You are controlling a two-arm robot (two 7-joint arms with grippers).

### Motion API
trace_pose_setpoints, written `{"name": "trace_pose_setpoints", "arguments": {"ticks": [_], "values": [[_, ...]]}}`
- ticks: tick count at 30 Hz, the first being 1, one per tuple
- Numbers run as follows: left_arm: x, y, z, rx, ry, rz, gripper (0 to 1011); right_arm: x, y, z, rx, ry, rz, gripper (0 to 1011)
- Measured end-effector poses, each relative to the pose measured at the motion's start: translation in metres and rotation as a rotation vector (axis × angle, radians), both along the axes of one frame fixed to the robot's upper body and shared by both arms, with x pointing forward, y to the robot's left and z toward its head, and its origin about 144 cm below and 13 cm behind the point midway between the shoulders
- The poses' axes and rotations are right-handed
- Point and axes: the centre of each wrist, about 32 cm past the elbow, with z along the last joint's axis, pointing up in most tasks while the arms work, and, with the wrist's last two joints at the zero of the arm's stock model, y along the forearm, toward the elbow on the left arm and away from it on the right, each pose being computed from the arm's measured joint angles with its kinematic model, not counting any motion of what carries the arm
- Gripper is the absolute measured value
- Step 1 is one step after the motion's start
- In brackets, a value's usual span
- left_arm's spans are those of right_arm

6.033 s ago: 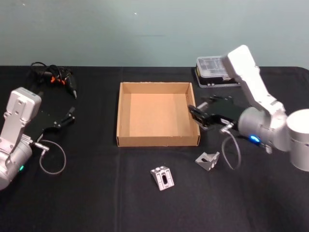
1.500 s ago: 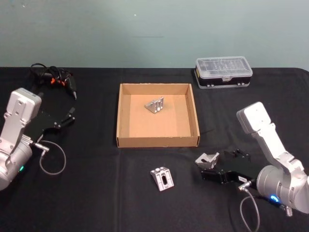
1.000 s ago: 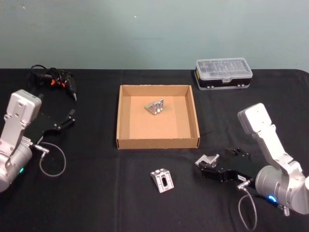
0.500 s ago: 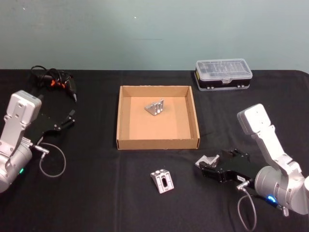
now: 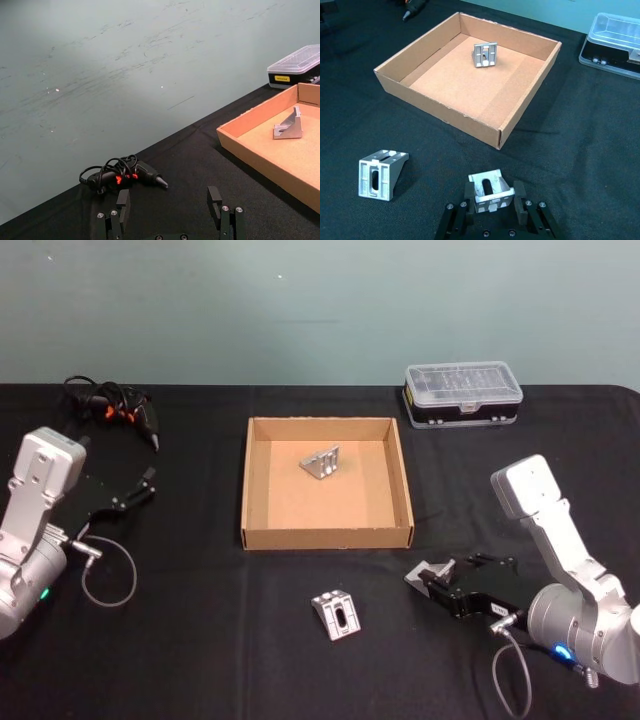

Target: Use one hand to pick up the angle iron from the table and place it into the box.

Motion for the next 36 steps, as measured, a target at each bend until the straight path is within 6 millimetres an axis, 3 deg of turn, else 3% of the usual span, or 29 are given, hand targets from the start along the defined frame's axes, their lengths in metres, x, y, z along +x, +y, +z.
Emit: {"name": "trace_pose_setpoints", "arguments": {"ticks": [16,25,36], "values": [[0.000,0.000,0.000,0.000,0.000,0.000,1011,-0.002,0.000,0.002,-0.002,-0.006,0.004,463],[0.000,0.000,0.000,0.000,0.000,0.000,1011,-0.005,0.004,0.020,0.014,-0.029,0.024,463],[0.000,0.000,0.000,0.000,0.000,0.000,1011,0.022,0.010,0.046,0.043,-0.069,0.046,463]]}}
